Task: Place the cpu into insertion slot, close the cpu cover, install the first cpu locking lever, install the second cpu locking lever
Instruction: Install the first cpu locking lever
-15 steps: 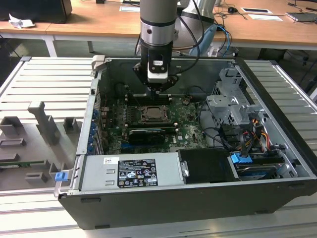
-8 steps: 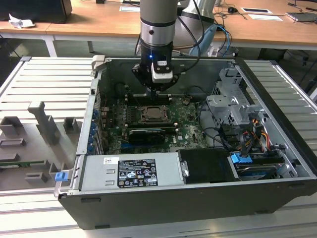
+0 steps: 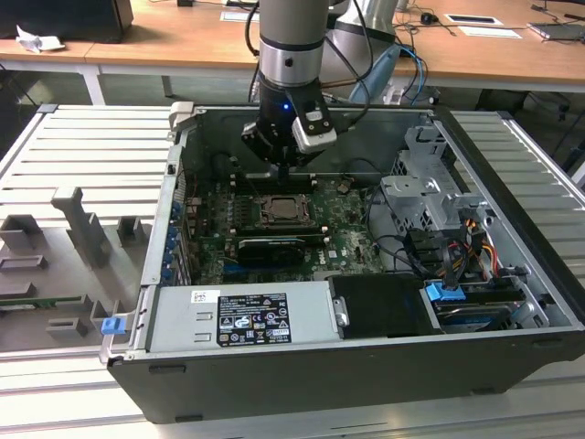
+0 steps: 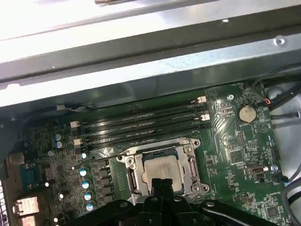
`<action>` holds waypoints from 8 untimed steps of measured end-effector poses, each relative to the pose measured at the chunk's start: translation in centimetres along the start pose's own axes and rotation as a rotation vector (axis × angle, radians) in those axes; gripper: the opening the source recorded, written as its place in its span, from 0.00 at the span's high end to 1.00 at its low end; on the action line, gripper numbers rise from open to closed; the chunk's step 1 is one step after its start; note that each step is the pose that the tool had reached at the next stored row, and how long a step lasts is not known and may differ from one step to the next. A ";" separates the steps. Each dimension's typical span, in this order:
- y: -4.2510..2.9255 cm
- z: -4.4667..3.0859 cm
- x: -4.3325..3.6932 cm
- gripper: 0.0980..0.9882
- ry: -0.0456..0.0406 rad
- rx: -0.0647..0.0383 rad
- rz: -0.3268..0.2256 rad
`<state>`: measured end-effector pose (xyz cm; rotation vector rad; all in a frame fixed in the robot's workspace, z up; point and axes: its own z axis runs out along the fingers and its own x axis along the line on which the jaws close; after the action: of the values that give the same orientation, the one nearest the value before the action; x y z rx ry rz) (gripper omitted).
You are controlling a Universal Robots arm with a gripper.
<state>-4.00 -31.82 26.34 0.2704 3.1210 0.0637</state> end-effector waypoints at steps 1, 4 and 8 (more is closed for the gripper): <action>0.00 0.04 0.00 0.99 0.0019 0.000 -0.046; 0.00 0.10 0.00 0.99 0.0049 -0.001 -0.118; -0.01 0.15 0.00 0.99 0.0085 -0.001 -0.205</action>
<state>-4.01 -31.82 26.19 -0.0504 3.1365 0.0646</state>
